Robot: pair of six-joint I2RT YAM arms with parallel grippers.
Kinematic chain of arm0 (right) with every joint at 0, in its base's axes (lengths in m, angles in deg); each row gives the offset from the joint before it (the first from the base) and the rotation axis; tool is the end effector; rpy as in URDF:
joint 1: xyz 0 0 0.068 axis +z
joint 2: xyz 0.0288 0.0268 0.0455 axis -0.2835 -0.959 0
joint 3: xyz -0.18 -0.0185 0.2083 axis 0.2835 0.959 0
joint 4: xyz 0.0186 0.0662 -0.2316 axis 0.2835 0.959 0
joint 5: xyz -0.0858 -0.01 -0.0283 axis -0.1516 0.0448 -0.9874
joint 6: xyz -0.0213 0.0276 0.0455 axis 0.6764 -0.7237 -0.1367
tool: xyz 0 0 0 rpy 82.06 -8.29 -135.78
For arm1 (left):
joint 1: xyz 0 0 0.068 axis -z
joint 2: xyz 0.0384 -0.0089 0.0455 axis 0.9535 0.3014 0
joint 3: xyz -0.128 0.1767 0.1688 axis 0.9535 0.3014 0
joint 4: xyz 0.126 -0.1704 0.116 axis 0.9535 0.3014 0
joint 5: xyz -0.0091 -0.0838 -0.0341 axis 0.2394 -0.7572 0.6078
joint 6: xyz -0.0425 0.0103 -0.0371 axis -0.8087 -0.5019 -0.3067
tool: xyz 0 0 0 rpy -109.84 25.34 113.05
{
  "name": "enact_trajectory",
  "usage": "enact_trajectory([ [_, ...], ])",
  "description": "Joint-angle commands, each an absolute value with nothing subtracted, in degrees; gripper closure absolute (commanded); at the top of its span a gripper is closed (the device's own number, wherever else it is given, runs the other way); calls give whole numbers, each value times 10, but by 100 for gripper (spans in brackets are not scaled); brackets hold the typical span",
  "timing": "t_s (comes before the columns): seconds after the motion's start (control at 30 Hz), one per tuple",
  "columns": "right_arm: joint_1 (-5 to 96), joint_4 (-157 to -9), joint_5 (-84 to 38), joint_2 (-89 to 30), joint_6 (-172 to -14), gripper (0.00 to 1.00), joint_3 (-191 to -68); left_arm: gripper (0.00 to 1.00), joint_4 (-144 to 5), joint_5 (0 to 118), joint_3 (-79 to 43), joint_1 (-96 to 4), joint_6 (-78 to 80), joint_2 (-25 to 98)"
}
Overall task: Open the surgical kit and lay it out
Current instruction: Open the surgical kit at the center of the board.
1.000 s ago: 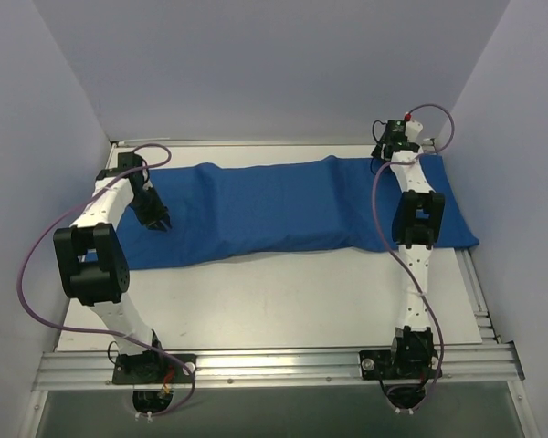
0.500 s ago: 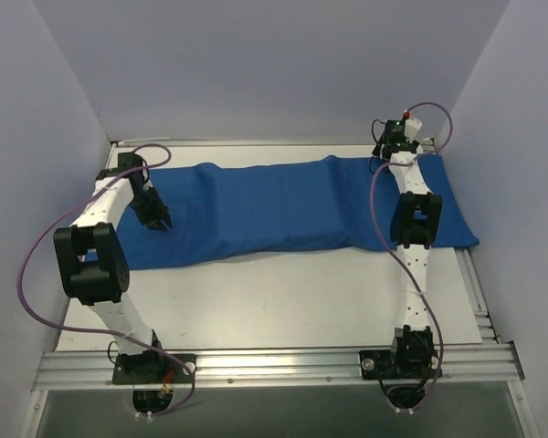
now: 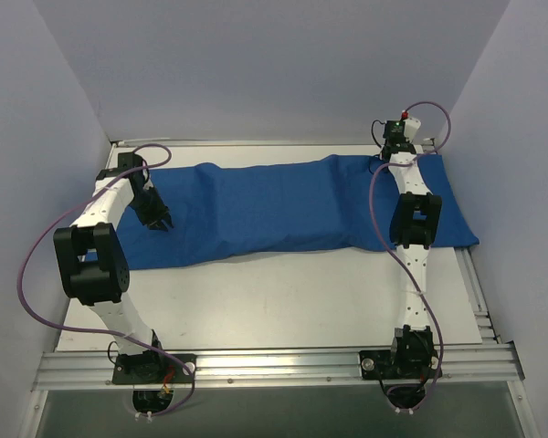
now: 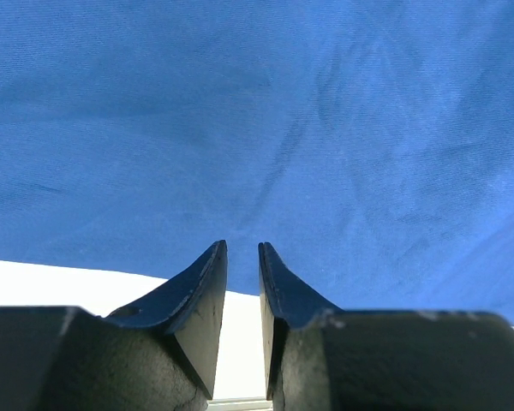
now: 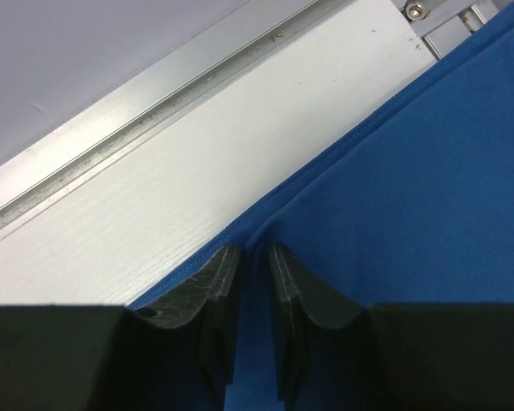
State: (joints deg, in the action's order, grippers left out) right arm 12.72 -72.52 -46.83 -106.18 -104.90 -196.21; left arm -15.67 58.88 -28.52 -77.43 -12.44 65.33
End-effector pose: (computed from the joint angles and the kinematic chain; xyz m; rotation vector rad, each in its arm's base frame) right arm 0.5973 -0.0508 0.1650 0.5688 1.9338 -0.1306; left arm 0.3483 0.0244 0.2354 -0.7240 2.7822 -0.2806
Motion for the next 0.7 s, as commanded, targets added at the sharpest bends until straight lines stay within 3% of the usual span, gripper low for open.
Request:
enact_trajectory([
  [0.0,130,-716,-473,-1080,-1041,82,-1982,69,-169,577,-281,-776,-130,643],
  [0.2,130,-731,-467,-1042,-1061,100,-1966,69,-163,577,-282,-776,-126,631],
  [0.5,127,-737,-431,-1013,-1084,100,-1945,69,-151,581,-285,-776,-108,617],
  [0.53,126,-736,-425,-1017,-1086,99,-1946,69,-150,582,-284,-776,-107,616],
  [0.67,128,-743,-416,-1024,-1099,77,-1945,69,-148,583,-281,-777,-106,609],
])
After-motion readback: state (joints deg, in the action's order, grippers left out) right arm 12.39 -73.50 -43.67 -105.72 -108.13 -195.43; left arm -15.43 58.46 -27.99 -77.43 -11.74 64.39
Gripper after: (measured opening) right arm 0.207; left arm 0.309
